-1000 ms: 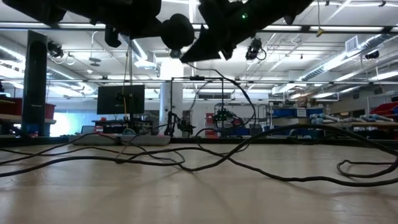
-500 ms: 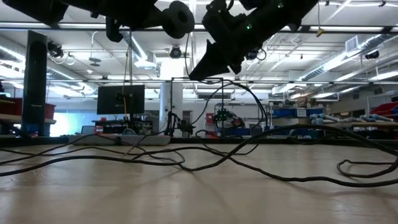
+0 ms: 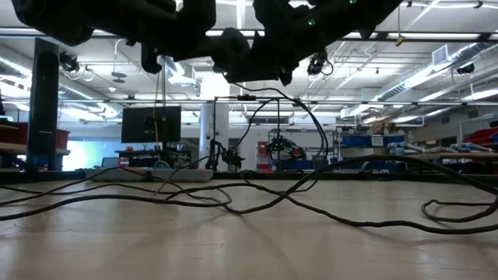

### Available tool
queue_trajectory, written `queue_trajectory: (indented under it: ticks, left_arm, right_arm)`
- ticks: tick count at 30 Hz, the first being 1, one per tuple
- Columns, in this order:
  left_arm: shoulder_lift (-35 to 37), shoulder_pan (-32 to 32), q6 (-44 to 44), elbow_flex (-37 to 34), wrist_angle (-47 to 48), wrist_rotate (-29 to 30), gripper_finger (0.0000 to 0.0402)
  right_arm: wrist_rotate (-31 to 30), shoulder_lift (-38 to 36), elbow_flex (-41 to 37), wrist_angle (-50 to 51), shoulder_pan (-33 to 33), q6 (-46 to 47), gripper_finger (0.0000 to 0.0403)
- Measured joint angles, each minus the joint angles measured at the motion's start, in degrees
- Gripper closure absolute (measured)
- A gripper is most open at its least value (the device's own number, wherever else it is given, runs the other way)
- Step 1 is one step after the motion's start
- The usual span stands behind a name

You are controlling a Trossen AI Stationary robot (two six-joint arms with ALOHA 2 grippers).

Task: Coil cords
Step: Coil the black wire onto the spool

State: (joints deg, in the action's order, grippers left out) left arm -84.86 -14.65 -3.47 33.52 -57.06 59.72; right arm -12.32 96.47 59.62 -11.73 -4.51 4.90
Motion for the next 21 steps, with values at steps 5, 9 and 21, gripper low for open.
queue_trajectory:
  ticks: [5,9,21]
  left_arm:
    - [-2.8,2.5,-8.1,0.0,5.6,-5.7,0.0401]
    - [-5.0,6.2,-13.5,-0.1,7.5,-13.9,0.0401]
    - [-17.8,13.2,-23.8,0.9,-4.7,-27.5,0.0401]
  right_arm:
    - [0.1,0.0,-7.8,-8.4,-0.1,4.0,0.0403]
    - [-0.2,0.1,-17.4,-23.7,-0.4,10.6,0.0403]
    - [-1.2,0.1,-16.5,-8.6,0.1,21.9,0.0403]
